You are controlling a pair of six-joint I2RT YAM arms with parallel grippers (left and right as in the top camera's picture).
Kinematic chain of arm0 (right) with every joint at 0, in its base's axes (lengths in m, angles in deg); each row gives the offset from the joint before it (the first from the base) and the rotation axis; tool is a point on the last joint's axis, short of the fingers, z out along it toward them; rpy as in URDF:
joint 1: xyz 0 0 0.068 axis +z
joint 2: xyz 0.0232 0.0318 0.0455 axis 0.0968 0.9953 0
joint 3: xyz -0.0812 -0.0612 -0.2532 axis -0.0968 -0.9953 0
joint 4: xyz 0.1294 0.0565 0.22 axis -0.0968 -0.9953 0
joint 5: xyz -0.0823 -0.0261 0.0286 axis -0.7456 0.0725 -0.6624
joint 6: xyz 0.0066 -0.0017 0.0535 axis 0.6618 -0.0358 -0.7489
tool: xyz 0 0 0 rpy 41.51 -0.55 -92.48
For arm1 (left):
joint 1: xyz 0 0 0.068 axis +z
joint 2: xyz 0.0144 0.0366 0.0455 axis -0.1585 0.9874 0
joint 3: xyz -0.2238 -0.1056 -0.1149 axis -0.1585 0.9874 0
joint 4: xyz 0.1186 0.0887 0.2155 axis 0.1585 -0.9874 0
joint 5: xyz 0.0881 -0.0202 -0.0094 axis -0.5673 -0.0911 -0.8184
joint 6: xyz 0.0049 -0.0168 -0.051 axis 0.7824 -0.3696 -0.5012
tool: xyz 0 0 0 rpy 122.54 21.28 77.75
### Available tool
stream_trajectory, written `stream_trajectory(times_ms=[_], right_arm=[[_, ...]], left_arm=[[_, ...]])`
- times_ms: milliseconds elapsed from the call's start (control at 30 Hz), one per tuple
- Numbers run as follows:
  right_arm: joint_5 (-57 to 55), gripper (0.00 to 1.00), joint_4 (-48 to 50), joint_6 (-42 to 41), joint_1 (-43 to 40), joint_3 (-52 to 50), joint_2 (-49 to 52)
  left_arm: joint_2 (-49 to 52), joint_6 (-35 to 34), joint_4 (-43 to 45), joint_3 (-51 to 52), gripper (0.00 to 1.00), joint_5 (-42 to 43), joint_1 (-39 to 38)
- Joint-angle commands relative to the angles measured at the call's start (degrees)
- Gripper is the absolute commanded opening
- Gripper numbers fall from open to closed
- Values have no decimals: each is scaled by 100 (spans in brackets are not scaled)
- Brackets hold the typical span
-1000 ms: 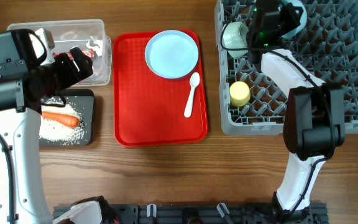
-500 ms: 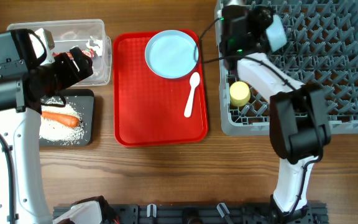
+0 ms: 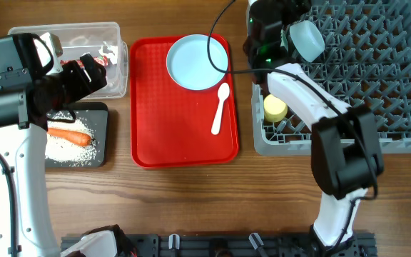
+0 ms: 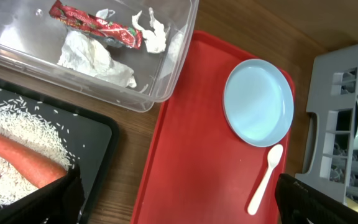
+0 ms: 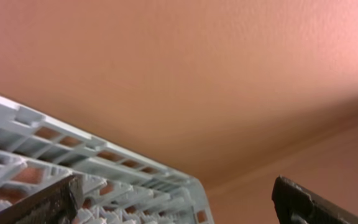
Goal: Sort waste into correct bins and load items into the dishwasher rack
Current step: 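Reach the right gripper to the light-blue plate and grasp its edge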
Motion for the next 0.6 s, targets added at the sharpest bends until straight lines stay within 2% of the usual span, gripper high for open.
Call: stream_trajectory(times_ms=[0,33,67,167,233,333,400,467,533,567], right_arm=[[223,100,-1279,-2389,367,42,-476],[240,100,-1895,-2844,546,42,-535],[334,100,-2881,-3672,925,42,-581],[1379,100,-4181,-5270,1694,42,-586],[2505,100,-4503,-6190,2142,20,-586],[3873,100,-4454,-6918,2308,15,-586],[4472,100,-4498,-7195,2210,26,-586],[5657,100,-4739,-7882,1880,188,-586],[6760,100,-4782,-8021,1491,450,-584],[6929,100,-4942,-8024,1331,656,-581]], left_arm=[[11,31,17,-55,100,-33,22],[11,31,17,-55,100,-33,22],[11,31,17,-55,100,-33,22],[11,31,17,-55,100,-33,22],[11,31,17,-55,100,-33,22],[11,31,17,-55,100,-33,22],[11,31,17,-55,100,-33,22],[11,31,17,-55,100,-33,22],[11,31,17,-55,100,-33,22],[11,31,17,-55,100,-33,22]])
